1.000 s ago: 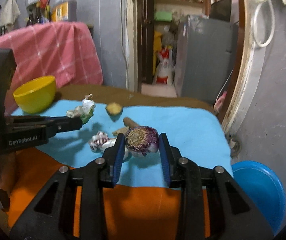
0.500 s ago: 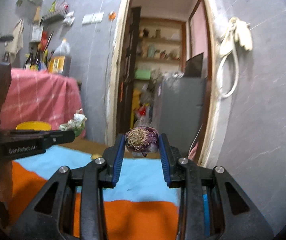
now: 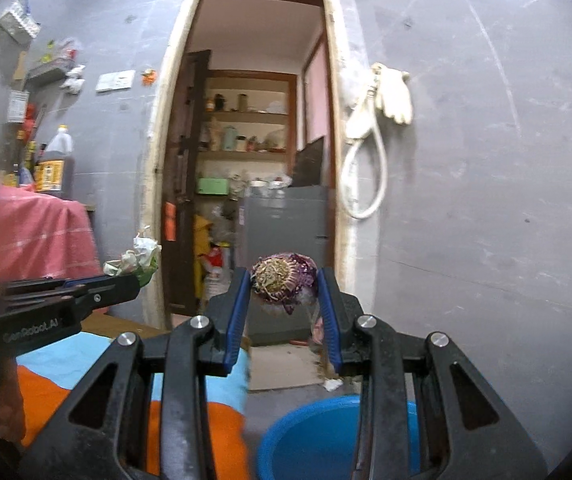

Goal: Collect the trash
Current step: 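Lift the white wrapper and purple ball off the table with both tools, then carry both items over the blue bucket and open both tools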

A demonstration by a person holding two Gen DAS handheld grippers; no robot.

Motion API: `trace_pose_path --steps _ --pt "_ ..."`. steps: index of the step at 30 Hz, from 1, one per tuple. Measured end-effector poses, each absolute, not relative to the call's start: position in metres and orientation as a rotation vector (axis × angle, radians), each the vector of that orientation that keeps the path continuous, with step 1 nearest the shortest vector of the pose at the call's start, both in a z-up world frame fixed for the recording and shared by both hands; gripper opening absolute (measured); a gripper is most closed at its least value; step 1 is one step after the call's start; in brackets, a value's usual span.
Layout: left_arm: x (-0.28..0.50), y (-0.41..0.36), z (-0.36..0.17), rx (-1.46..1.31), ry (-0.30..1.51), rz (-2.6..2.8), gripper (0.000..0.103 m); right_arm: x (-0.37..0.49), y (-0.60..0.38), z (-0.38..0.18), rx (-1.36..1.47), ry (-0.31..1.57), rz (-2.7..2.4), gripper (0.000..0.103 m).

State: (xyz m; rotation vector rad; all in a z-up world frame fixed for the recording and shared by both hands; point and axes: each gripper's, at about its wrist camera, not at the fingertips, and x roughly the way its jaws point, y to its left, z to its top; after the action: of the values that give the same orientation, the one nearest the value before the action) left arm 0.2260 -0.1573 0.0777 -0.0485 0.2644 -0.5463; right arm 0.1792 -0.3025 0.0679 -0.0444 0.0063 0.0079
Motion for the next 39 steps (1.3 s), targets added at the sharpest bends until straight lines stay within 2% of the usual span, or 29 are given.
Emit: trace_pose_path --steps 9,19,25,32,35,39 --pt "0.238 -0.207 0.057 -0.024 0.367 -0.635 0.008 0.184 -0.342 0.06 0.016 0.094 -0.101 0.064" --pt "0.28 -0.24 0.022 -0.037 0.617 -0.684 0.008 0.214 -0.376 0.033 0.096 0.311 -0.168 0.064" --pt "0.297 -0.248 0.007 -0.018 0.688 -0.682 0.008 0.227 -0.387 0.017 0.127 0.422 -0.172 0.064" --pt "0.298 -0.252 -0.006 -0.016 0.735 -0.702 0.009 0.229 -0.394 0.01 0.142 0.464 -0.174 0.065" --pt "0.297 -0.251 -0.008 -0.019 0.748 -0.704 0.01 0.228 -0.395 0.011 0.145 0.465 -0.177 0.066" --pt "0.298 -0.25 -0.01 -0.022 0.764 -0.707 0.018 0.231 -0.397 0.012 0.15 0.465 -0.179 0.066"
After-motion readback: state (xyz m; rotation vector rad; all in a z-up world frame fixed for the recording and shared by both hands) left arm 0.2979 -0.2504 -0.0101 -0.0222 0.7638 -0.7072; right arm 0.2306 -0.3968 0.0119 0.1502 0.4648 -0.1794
